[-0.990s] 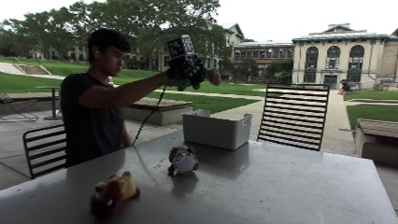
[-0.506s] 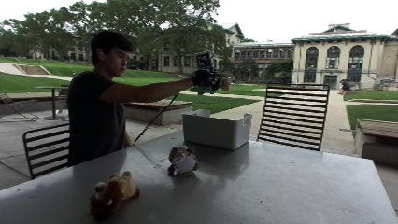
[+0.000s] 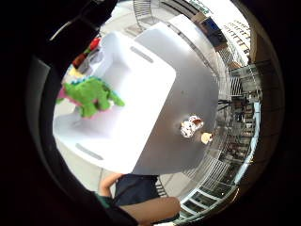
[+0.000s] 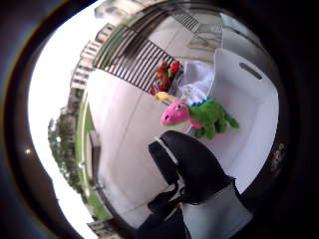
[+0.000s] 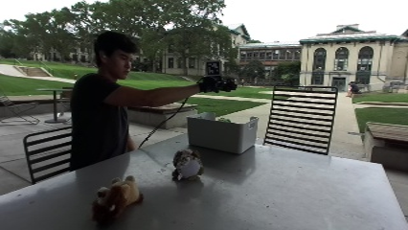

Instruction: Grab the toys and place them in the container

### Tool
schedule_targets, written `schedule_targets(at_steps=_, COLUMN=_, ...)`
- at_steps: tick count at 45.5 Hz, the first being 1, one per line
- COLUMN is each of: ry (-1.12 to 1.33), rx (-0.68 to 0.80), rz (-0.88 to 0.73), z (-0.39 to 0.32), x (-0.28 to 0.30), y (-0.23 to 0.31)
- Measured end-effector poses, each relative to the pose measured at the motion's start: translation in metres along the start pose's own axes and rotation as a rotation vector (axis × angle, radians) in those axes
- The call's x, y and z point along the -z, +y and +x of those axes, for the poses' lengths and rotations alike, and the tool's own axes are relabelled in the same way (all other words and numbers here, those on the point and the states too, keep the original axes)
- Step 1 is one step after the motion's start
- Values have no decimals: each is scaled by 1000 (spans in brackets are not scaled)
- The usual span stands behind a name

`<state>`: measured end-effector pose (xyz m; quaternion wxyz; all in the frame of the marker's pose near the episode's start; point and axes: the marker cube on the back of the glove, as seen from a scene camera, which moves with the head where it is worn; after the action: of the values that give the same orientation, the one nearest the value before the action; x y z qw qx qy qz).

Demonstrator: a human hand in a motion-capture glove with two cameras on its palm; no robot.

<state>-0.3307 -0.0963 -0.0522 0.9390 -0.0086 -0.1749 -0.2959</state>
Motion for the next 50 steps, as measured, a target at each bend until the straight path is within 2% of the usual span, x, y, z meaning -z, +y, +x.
schedule_targets(at_steps=7, ry=222, rx=-132, rz=22, z=11, x=-4, y=0)
schedule_targets(at_steps=15, ry=279, rx=-206, rz=29, z=36, x=11, y=14)
schedule_targets(at_steps=19, ry=262, rx=-290, rz=55, z=64, x=28, y=27)
schedule_targets(at_steps=23, ry=255, rx=-270, rz=68, z=83, x=42, y=44)
schedule_targets(at_steps=26, ry=234, rx=-213, rz=61, z=71, x=46, y=55)
schedule_targets(at_steps=29, ry=292, rx=-262, rz=52, z=70, x=48, y=67)
schedule_targets(at_steps=33, ry=392, rx=-459, rz=54, z=103, x=54, y=84)
schedule_targets(at_steps=37, ry=363, rx=-554, rz=79, z=143, x=60, y=103)
schedule_targets(at_steps=50, ry=352, rx=-640, rz=40, z=253, x=55, y=164)
